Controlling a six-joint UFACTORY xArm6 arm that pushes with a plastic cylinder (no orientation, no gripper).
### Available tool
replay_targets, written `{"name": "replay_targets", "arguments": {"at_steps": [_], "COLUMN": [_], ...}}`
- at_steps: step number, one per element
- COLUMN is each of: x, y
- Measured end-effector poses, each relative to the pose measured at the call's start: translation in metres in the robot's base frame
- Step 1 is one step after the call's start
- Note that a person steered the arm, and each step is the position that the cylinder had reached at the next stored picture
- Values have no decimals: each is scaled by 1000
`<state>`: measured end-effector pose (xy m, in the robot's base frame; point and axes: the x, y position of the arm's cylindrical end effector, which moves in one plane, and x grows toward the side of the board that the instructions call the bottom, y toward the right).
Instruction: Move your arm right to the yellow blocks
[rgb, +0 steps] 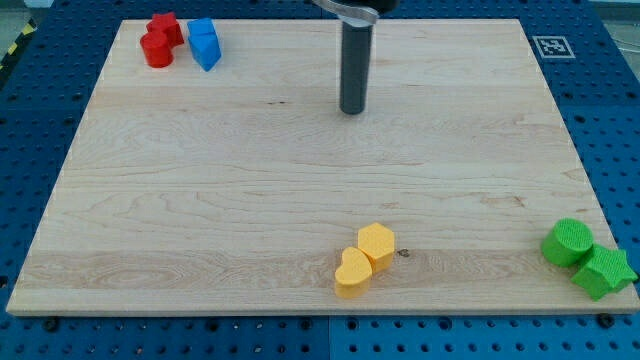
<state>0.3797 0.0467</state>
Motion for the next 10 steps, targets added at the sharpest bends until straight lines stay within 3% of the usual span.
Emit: {"name": "replay_targets", "arguments": {"at_steps": [5,10], "x": [99,200], "y": [69,82]}}
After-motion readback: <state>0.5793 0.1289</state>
